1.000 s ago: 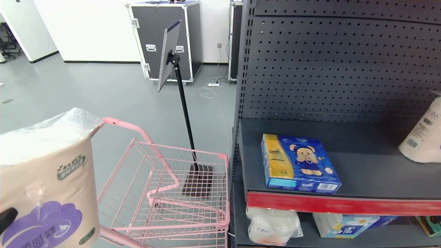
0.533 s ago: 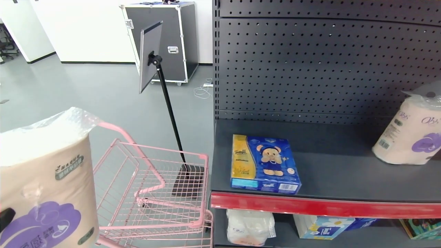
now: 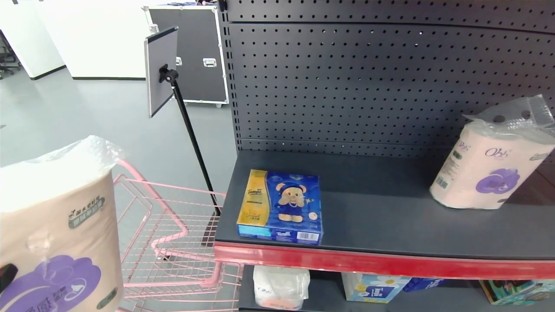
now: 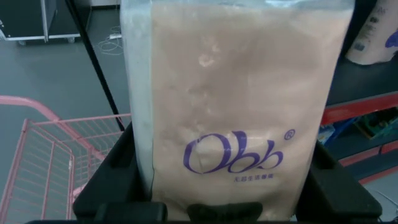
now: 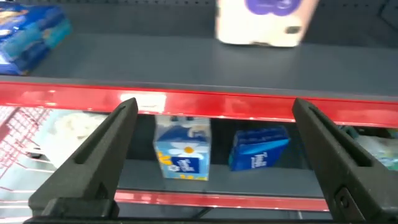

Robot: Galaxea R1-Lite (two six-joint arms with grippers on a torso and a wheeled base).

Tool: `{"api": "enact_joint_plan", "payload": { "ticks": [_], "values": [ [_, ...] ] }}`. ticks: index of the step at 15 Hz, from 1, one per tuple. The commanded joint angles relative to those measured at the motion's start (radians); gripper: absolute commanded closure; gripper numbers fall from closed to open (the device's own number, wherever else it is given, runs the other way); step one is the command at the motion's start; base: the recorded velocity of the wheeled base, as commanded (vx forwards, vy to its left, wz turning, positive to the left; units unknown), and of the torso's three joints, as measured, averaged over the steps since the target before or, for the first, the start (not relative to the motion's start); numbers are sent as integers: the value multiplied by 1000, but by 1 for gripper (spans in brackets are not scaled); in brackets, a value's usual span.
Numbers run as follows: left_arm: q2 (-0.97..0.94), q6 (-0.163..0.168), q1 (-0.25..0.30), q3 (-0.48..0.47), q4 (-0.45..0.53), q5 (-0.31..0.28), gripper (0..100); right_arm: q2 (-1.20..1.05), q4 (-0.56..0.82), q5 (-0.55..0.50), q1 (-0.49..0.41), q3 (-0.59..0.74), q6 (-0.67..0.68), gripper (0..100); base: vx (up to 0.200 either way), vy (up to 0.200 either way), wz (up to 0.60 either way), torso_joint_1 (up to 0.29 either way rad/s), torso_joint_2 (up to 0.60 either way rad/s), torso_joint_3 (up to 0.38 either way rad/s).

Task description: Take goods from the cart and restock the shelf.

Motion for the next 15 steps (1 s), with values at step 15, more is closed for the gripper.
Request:
{"api": "enact_joint_plan", "payload": {
  "ticks": [15],
  "values": [
    [2,32,-2,-2,-1,-1,100,0,0,2,1,0,0,0,0,-200,0,1,4,2]
  ]
}}
